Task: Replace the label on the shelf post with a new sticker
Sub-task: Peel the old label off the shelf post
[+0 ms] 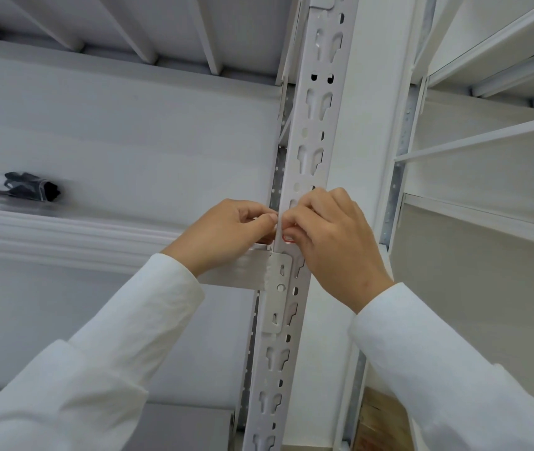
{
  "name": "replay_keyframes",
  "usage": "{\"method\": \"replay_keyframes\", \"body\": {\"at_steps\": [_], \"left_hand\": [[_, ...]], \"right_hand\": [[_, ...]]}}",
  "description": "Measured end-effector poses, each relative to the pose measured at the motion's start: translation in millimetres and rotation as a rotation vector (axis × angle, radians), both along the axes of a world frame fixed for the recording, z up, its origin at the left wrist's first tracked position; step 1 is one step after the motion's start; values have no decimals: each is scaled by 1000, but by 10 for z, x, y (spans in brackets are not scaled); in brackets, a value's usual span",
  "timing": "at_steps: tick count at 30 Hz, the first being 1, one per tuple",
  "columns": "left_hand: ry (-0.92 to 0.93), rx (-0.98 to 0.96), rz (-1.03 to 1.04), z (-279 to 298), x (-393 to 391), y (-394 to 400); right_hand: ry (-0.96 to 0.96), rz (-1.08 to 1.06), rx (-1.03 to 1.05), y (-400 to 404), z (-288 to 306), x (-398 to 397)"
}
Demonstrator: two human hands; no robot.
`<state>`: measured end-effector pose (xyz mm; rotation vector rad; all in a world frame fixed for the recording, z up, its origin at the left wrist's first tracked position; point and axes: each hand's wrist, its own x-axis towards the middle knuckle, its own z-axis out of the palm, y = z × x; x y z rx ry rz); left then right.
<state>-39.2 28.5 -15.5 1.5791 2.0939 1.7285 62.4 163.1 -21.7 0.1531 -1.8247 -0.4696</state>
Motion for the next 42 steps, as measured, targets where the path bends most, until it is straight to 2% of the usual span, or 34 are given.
{"method": "replay_keyframes", "body": {"at_steps": [14,18,22,30,37,42], "left_hand": [[7,-2,5,0,26,-18],[3,-4,1,-1,23,-19],[1,-10,3,0,18,-10],[13,-12,10,-2,21,-19],[-4,-2,16,-2,33,-9],[4,-1,20,-8,29,-15]], "right_hand": [[-103,120,-62,63,-8,46],[-37,258,-232,14,-19,143],[-32,219,-323,-55,14,147],[-49,41,-3,-65,52,78],[-54,-46,72,-54,26,75],[-102,-19,58,1,28,48]]}}
